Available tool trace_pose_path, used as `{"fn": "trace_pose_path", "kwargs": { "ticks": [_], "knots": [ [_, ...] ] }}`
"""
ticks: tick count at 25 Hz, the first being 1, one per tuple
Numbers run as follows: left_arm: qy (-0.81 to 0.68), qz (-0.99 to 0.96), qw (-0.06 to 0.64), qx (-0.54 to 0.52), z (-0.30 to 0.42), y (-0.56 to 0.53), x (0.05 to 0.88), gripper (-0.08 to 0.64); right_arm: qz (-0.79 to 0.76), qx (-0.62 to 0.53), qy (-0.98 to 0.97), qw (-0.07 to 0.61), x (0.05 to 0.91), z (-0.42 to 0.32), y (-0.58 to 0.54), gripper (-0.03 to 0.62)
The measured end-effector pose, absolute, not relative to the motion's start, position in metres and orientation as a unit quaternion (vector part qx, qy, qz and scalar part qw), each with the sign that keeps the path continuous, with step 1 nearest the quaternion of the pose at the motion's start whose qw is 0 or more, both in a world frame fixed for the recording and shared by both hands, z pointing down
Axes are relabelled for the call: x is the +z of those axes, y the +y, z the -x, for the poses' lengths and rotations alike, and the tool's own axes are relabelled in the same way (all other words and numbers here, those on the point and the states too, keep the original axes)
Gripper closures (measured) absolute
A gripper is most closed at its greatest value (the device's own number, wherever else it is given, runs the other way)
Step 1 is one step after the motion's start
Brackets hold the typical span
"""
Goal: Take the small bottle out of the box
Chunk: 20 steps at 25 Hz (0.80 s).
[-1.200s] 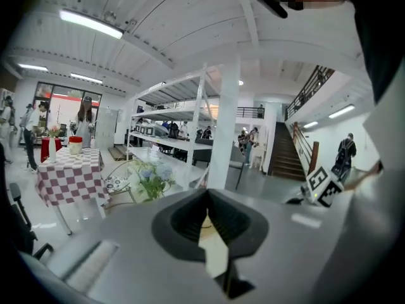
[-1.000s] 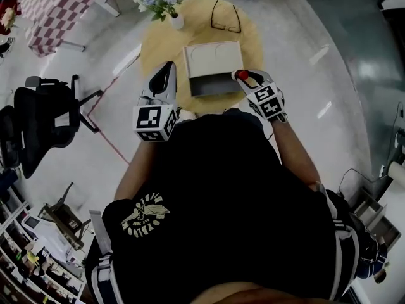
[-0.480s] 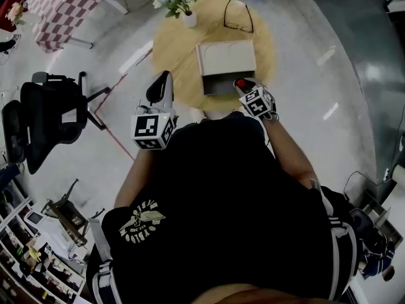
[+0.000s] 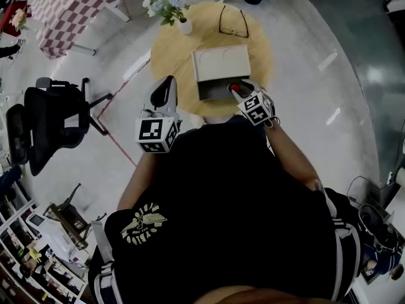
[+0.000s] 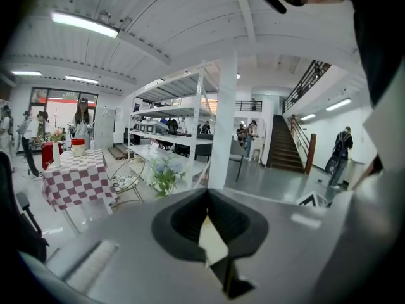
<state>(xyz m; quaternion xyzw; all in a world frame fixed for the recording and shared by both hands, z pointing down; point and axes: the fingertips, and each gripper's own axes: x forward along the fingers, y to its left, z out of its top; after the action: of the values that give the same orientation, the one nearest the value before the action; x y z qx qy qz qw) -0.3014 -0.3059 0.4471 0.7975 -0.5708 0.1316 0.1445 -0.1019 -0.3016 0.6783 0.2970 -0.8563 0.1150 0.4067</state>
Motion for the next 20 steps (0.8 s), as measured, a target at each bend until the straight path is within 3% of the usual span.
{"fn": "trace_pose_path", "kwargs": {
  "ticks": [3, 7, 9, 12, 13, 20],
  "knots": [
    [-0.571, -0.800, 0.138, 0.122, 0.281, -0.313, 0.441, 0.560, -0.304, 0.090, -0.874, 0.368, 0.625, 0.092, -0.313, 0.419],
    [-0.574, -0.804, 0.119, 0.104, 0.249, -0.326, 0.421, 0.560, -0.321, 0.050, -0.910, 0.257, 0.511, 0.083, -0.335, 0.423],
    [-0.579, -0.803, 0.106, 0.095, 0.233, -0.332, 0.409, 0.560, -0.330, 0.017, -0.922, 0.202, 0.452, 0.075, -0.346, 0.458],
    [-0.592, -0.798, 0.086, 0.077, 0.213, -0.340, 0.391, 0.560, -0.351, -0.010, -0.927, 0.131, 0.384, 0.053, -0.359, 0.584],
    [-0.596, -0.796, 0.079, 0.071, 0.207, -0.342, 0.384, 0.560, -0.353, -0.008, -0.929, 0.112, 0.370, 0.047, -0.362, 0.584],
    [-0.618, -0.780, 0.061, 0.080, 0.169, -0.342, 0.375, 0.560, -0.314, 0.005, -0.945, 0.093, 0.364, 0.026, -0.364, 0.584]
  ]
}}
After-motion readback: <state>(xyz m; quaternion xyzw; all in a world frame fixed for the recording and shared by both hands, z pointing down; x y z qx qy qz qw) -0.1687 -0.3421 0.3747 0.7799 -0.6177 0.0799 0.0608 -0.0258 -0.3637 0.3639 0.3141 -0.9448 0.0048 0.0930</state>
